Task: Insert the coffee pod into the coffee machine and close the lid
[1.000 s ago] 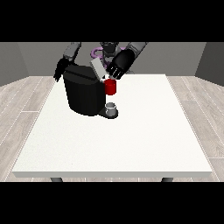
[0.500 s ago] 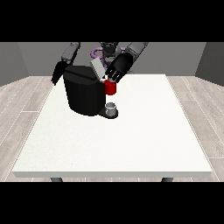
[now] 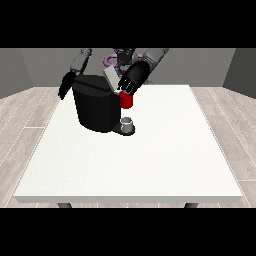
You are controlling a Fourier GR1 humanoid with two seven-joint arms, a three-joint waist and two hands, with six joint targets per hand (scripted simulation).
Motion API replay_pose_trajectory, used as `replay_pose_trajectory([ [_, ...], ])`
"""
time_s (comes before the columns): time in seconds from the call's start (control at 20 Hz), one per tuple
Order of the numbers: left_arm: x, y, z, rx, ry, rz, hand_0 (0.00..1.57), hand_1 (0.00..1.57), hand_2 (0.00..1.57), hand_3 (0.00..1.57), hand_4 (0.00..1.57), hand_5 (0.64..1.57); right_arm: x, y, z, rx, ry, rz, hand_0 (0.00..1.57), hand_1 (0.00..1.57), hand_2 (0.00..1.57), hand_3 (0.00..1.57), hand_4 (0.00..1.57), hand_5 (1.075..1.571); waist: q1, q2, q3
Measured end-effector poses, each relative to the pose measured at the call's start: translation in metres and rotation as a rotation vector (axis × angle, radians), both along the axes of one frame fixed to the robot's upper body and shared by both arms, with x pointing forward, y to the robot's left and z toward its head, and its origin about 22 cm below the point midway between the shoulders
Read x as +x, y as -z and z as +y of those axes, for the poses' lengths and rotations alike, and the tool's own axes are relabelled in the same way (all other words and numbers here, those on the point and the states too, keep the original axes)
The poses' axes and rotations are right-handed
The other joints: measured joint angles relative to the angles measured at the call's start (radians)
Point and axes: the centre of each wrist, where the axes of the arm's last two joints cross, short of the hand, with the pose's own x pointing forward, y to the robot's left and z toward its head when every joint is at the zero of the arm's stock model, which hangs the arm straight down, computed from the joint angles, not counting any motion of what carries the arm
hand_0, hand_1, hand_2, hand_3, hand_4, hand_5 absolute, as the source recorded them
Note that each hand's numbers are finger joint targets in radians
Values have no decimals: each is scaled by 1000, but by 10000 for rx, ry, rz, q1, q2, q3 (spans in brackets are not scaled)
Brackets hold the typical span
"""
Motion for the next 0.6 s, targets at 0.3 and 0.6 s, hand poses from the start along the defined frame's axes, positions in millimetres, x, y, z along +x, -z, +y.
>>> replay_pose_trajectory([
  [0.3, 0, -5, 7, -123, -89, -203, 1217, 1217, 1242, 1195, 357, 1571, 0, -2, 4, -19, -23, -46, 0, 0, 0, 0, 104, 1571, -109, 54, -4],
  [0.6, 0, -4, 4, -59, -85, -586, 1269, 1269, 1275, 1176, 171, 1571, 2, -2, -5, 20, 51, 42, 0, 0, 0, 0, 0, 1571, -104, 55, -8],
])
